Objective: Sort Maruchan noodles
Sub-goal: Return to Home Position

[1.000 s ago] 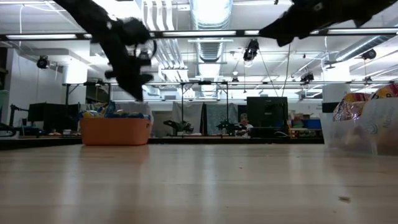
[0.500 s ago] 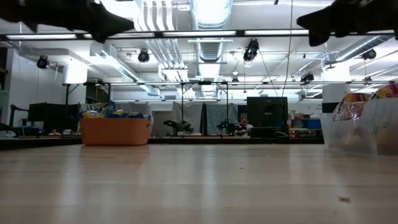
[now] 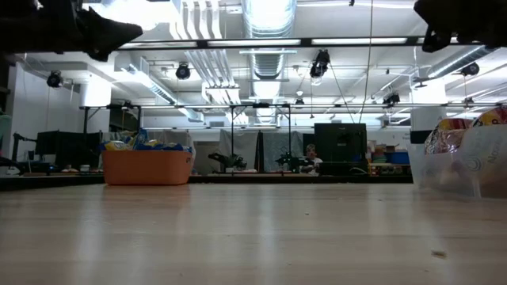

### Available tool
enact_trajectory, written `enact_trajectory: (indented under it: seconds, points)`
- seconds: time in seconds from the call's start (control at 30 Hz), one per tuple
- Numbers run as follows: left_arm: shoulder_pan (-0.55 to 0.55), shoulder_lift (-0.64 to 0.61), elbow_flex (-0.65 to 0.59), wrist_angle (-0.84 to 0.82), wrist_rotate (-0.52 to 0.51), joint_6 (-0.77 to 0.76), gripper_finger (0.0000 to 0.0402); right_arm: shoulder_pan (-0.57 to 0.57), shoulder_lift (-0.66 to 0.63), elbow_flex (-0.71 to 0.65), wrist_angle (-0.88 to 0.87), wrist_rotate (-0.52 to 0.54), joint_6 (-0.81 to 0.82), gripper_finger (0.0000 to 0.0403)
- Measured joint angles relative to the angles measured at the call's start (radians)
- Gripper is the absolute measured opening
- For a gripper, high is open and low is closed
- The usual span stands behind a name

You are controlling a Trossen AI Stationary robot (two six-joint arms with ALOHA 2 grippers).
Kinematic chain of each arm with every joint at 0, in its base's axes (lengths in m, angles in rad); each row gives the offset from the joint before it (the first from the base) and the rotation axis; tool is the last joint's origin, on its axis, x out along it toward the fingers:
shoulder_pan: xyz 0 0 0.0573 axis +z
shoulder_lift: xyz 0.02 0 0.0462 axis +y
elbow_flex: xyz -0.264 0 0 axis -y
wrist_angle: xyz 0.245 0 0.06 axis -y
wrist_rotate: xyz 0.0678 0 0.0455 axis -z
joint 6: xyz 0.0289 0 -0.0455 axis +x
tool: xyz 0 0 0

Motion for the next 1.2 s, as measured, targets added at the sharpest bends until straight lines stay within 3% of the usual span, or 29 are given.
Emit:
enact_trajectory:
  seconds: [0.27, 0.63, 0.93, 1.2]
  points:
    - [0.0, -0.08, -0.101, 0.043, 0.0, -0.095, 0.0042, 0.0, -0.014, -0.034, -0.026, 0.012, -0.016, 0.0009]
    - [0.0, -0.09, -0.218, 0.097, -0.009, -0.14, 0.0042, 0.0, -0.013, -0.173, 0.04, 0.139, 0.047, 0.0009]
    - [0.0, -0.081, -0.211, 0.096, -0.009, -0.295, 0.0042, 0.0, -0.005, -0.173, 0.026, 0.139, 0.066, 0.0009]
    - [0.0, -0.077, -0.21, 0.093, -0.009, -0.299, 0.0042, 0.0, 0.009, -0.174, 0.028, 0.142, 0.075, 0.0009]
